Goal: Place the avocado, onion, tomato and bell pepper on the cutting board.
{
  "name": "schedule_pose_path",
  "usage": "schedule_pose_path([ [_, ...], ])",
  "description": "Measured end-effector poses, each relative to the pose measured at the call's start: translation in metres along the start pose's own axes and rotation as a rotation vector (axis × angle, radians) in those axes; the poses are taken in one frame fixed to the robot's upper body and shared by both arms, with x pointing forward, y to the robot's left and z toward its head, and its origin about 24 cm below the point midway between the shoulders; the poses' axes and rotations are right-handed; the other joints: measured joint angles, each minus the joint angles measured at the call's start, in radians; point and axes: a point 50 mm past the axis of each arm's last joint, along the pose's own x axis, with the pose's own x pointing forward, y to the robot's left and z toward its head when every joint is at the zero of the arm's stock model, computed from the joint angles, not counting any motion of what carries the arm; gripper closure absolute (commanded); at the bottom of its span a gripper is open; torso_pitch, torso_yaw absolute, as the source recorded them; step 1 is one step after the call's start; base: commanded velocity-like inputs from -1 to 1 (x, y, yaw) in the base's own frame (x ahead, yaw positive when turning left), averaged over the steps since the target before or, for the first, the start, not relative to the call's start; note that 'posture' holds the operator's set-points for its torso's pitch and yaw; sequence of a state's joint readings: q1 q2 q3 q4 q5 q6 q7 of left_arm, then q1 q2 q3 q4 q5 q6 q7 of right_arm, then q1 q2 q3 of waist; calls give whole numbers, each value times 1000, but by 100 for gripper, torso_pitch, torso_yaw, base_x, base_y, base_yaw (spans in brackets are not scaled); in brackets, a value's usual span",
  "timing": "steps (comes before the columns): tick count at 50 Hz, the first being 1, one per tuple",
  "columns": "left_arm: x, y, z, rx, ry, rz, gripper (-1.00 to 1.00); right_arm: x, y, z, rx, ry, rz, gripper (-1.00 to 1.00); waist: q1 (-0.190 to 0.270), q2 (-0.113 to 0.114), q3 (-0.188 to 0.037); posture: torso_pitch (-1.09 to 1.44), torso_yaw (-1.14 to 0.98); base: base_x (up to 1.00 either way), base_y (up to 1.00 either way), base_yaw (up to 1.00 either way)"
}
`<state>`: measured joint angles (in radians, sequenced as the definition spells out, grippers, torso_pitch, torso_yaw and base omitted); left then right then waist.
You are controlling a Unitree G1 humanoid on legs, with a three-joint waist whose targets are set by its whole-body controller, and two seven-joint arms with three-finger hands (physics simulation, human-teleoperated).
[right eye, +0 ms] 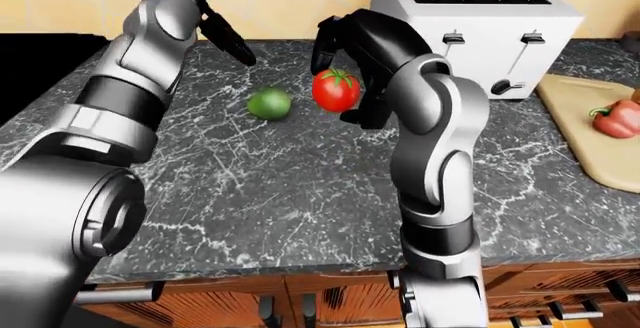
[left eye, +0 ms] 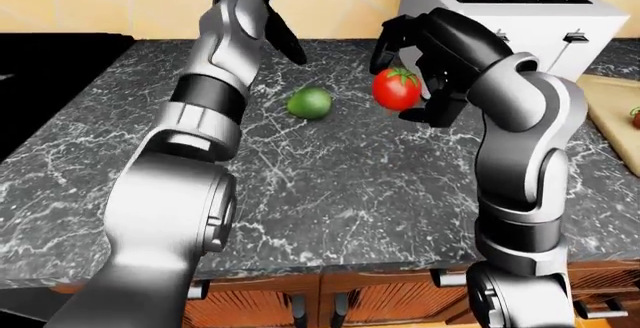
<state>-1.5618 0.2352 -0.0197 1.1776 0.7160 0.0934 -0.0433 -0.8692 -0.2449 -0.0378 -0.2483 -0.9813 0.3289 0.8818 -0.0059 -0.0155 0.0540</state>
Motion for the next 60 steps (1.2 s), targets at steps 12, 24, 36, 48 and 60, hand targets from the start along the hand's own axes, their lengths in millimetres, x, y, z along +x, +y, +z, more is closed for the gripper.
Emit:
schedule_pose_path([
  [12,-2,-24,-5,99,18,-127,-100,0,-1,0,-1,-2,-8,100,-1,3,-4,0,0,0,0,0],
  [24,-5,-37,-6,152,43,-316,-100,0,3,-1,3,3,3,100,3,0,-5,0,0,0,0,0],
  [36,-11,-68,-22,202,109,-431,-100,0,4,-4,6,9,6,100,4,-3,-8,0,0,0,0,0],
  [48,-17,-91,-25,248,101,-456,-100,-1,4,-6,8,15,4,100,3,-6,-15,0,0,0,0,0],
  [60,-22,-108,-27,296,88,-472,58,-2,9,-9,15,24,12,100,3,-5,-22,0,0,0,0,0],
])
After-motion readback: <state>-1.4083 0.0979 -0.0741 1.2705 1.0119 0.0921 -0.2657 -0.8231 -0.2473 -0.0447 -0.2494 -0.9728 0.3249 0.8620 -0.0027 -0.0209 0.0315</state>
